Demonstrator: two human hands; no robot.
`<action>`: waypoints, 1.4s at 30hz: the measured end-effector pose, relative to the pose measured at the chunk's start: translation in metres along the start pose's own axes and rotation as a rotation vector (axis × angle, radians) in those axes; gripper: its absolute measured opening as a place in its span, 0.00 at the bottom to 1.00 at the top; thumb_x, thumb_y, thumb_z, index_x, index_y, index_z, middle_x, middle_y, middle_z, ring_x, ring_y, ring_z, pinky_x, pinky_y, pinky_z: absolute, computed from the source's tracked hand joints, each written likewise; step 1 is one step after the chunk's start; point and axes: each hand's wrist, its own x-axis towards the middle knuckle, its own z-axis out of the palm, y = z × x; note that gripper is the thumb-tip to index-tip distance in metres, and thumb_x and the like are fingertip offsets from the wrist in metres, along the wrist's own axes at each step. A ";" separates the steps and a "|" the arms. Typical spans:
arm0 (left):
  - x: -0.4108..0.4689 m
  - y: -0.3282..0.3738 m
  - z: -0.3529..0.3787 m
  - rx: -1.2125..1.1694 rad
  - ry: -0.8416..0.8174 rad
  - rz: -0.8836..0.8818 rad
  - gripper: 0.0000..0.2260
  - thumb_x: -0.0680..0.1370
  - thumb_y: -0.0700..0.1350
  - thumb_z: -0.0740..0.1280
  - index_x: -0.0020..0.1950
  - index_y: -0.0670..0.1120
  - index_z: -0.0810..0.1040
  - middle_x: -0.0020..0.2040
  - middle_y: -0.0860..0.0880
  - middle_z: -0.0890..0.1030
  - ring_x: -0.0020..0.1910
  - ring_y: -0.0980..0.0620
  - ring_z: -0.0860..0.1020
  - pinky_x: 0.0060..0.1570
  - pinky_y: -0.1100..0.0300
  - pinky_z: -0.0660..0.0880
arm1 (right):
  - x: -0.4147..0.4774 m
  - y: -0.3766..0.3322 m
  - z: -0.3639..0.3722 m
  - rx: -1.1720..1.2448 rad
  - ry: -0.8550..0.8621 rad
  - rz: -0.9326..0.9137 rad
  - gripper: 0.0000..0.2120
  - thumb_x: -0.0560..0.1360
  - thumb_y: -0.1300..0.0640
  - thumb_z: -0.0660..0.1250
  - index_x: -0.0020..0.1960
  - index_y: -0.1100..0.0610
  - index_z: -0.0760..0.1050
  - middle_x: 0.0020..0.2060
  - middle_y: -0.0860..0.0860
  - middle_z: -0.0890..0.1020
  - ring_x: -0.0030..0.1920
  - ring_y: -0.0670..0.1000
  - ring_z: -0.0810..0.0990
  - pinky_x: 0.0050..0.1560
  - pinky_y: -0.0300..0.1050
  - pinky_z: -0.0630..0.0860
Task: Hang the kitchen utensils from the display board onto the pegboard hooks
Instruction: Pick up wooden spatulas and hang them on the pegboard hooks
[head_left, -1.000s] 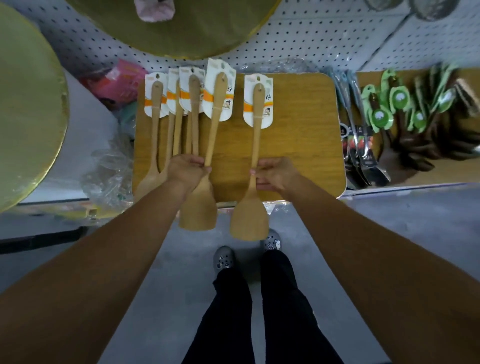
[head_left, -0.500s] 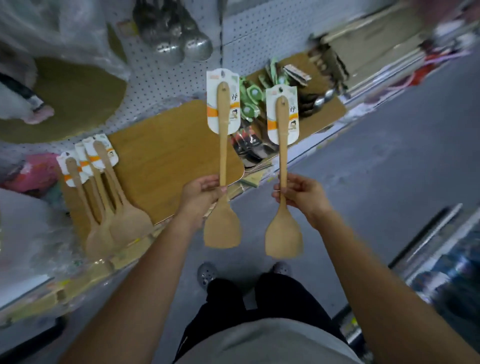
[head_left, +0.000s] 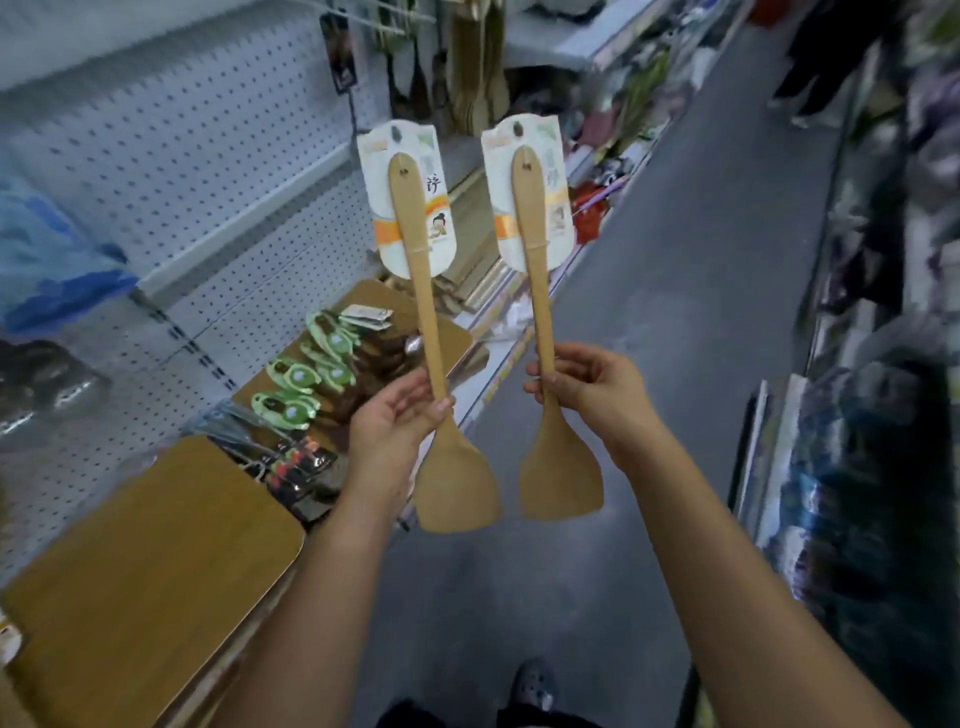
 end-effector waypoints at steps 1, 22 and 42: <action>0.005 0.005 0.018 -0.006 -0.023 0.012 0.20 0.72 0.29 0.71 0.63 0.39 0.78 0.55 0.44 0.84 0.52 0.51 0.82 0.49 0.62 0.79 | 0.003 -0.010 -0.015 0.002 0.018 -0.016 0.15 0.76 0.74 0.65 0.49 0.55 0.80 0.44 0.56 0.86 0.44 0.56 0.86 0.53 0.52 0.82; 0.221 0.010 0.169 -0.022 -0.177 -0.049 0.19 0.71 0.31 0.74 0.60 0.41 0.80 0.55 0.42 0.84 0.54 0.46 0.82 0.56 0.52 0.78 | 0.206 -0.043 -0.134 -0.027 0.206 0.049 0.14 0.78 0.72 0.65 0.62 0.67 0.76 0.49 0.60 0.86 0.48 0.61 0.86 0.53 0.52 0.83; 0.345 0.009 0.324 -0.077 -0.040 -0.053 0.20 0.66 0.38 0.76 0.57 0.43 0.81 0.53 0.40 0.84 0.54 0.41 0.83 0.52 0.53 0.79 | 0.392 -0.087 -0.256 -0.029 0.047 0.054 0.12 0.78 0.72 0.65 0.52 0.57 0.80 0.47 0.59 0.86 0.49 0.59 0.86 0.53 0.51 0.82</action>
